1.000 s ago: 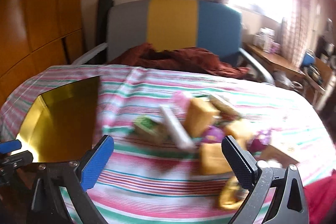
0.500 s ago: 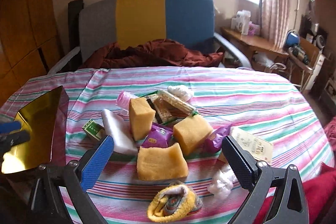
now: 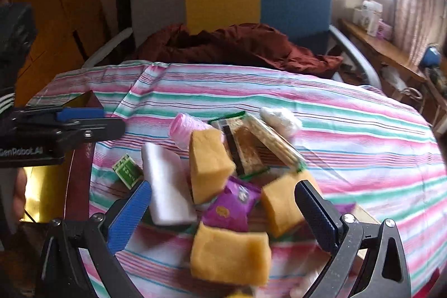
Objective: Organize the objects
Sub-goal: 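Grasp the pink hair roller with the left tool while the right tool grasps a yellow sponge, then carry the roller and sponge into the gold tray and open both tools, then withdraw both tools from the tray toward the item pile, then grasp the white bar with the left tool while the right tool grasps the green box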
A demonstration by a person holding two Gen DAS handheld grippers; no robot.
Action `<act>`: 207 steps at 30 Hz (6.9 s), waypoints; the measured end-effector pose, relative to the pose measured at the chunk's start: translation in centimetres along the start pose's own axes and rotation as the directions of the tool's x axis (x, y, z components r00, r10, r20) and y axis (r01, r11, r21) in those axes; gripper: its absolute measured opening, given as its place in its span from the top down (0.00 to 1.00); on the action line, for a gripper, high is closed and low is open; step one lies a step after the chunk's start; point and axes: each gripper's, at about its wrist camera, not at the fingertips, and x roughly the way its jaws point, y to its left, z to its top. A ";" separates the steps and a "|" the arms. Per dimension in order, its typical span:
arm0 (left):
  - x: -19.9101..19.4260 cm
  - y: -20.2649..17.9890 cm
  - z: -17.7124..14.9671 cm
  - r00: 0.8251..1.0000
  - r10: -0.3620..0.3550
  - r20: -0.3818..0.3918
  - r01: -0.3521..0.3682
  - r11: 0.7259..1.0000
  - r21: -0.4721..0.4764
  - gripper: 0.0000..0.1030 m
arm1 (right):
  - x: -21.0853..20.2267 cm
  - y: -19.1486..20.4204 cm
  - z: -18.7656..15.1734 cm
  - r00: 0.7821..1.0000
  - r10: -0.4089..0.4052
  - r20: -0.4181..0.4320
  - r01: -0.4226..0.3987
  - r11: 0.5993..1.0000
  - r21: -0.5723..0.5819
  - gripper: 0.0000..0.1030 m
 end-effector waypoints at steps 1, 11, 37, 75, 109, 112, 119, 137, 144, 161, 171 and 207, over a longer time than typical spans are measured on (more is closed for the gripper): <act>0.6 0.2 0.3 1.000 -0.007 -0.011 0.007 1.000 -0.007 0.43 | 0.6 -0.1 0.3 1.000 0.009 -0.011 -0.009 1.000 0.005 0.01; 5.6 0.5 2.3 0.985 -0.149 -0.087 0.142 0.986 -0.083 0.43 | 4.5 -1.2 0.4 0.993 0.095 -0.077 -0.092 0.995 0.041 0.38; -6.1 3.7 1.3 0.964 -0.166 0.207 0.195 0.972 -0.129 0.56 | 0.7 -5.0 1.5 0.983 0.141 0.119 -0.158 0.976 0.151 0.68; -21.4 27.8 -18.5 0.843 0.485 0.231 -0.279 0.763 -0.582 0.45 | 2.0 29.4 -5.3 0.837 0.449 -0.313 -0.530 0.808 -0.256 0.25; -22.1 17.0 -26.5 0.850 0.468 0.241 -0.288 0.796 -0.533 0.44 | -8.4 28.8 -6.5 0.963 0.172 0.205 -0.078 0.913 -0.399 0.00; -22.0 16.8 -26.4 0.853 0.464 0.239 -0.289 0.800 -0.525 0.44 | -8.3 28.6 -6.5 0.964 0.174 0.203 -0.081 0.914 -0.397 0.00; -21.7 16.1 -26.1 0.858 0.458 0.233 -0.294 0.809 -0.509 0.44 | -8.1 28.0 -6.6 0.965 0.171 0.200 -0.083 0.918 -0.387 0.00; -20.2 12.7 -23.6 0.854 0.472 0.216 -0.360 0.839 -0.409 0.44 | -6.8 25.0 -6.3 0.973 0.133 0.188 -0.067 0.943 -0.325 0.00; -19.0 11.0 -22.7 0.867 0.452 0.208 -0.361 0.859 -0.364 0.44 | -6.6 23.3 -6.3 0.976 0.109 0.189 -0.050 0.955 -0.292 0.00; -15.7 5.8 -18.3 0.867 0.445 0.224 -0.418 0.895 -0.159 0.44 | -5.4 15.6 -6.1 0.984 -0.036 0.174 0.071 0.977 -0.201 0.00; -13.4 0.6 -16.2 0.848 0.449 0.283 -0.477 0.878 0.035 0.44 | -5.9 5.9 -4.5 0.967 -0.197 0.162 0.210 0.975 -0.069 0.00; -1.9 -3.1 -9.1 0.995 0.103 0.000 -0.103 0.995 -0.013 0.46 | -5.2 -7.7 -3.4 0.963 -0.200 0.180 0.130 0.932 0.340 0.00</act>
